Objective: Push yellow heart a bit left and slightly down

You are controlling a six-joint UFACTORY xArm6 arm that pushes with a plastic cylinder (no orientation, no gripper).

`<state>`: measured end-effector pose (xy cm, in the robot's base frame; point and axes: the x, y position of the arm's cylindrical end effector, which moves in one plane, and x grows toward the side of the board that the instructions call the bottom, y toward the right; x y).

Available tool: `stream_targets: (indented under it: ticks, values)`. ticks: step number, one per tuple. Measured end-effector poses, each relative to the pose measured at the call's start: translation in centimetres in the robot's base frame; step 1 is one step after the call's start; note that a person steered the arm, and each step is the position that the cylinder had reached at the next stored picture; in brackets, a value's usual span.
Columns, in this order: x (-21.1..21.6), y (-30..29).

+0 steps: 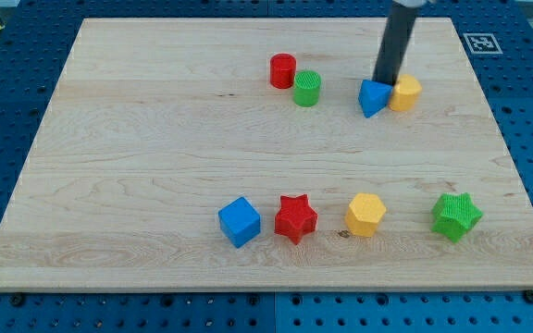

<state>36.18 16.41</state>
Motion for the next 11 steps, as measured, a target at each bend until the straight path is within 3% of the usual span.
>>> stream_targets:
  ticks: [1,3,5,6,7,10,11]
  values:
    - [3.0,3.5]
    - [3.2,8.6]
    - [-0.8,6.8]
    - [-0.7,12.4]
    - [1.7,14.0]
    - [5.0,11.7]
    - [4.4,10.7]
